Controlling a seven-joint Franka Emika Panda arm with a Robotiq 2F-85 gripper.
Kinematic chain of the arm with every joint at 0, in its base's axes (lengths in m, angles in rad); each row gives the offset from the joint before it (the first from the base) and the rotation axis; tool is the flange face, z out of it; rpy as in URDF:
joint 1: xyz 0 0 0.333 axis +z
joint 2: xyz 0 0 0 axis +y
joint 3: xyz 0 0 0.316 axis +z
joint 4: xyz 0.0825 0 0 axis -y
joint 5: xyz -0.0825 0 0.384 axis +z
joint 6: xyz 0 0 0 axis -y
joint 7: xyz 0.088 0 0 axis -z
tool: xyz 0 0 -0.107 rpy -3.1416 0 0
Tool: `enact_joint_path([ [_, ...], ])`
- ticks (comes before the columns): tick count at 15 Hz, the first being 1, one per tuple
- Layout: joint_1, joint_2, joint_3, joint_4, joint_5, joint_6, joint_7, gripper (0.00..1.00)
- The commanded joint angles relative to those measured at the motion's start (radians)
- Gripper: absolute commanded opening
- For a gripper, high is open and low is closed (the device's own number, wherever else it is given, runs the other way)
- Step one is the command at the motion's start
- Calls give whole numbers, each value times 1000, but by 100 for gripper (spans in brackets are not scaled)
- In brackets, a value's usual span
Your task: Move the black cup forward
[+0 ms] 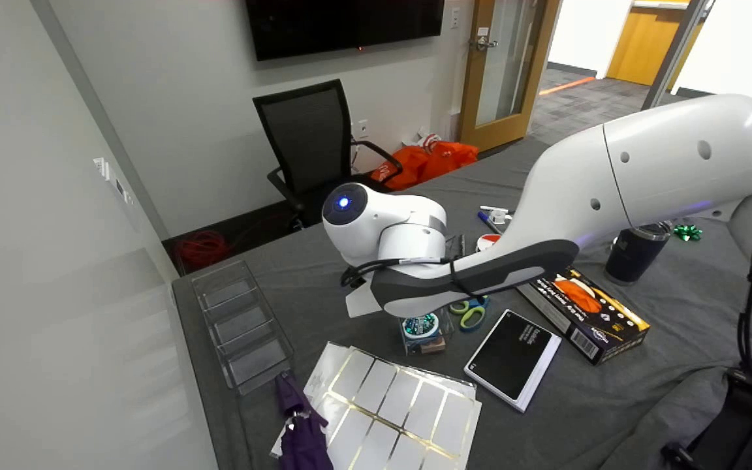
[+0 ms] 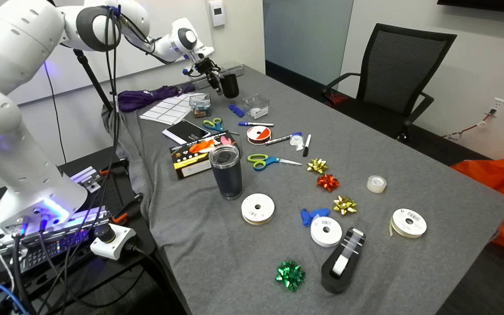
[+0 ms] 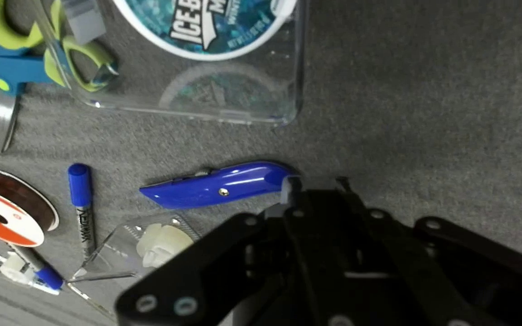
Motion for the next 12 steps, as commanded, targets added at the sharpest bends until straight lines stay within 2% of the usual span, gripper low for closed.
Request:
enact_joint_path([
  [1,-11,7,11,17,-12,-4,-115,5],
  [6,-24,5,15,20,-16,22,-296,5],
  [10,-22,18,0,35,-20,75,-366,5],
  [11,-21,20,-3,37,-18,81,-369,44],
  [12,-21,23,-6,40,-17,83,-372,46],
])
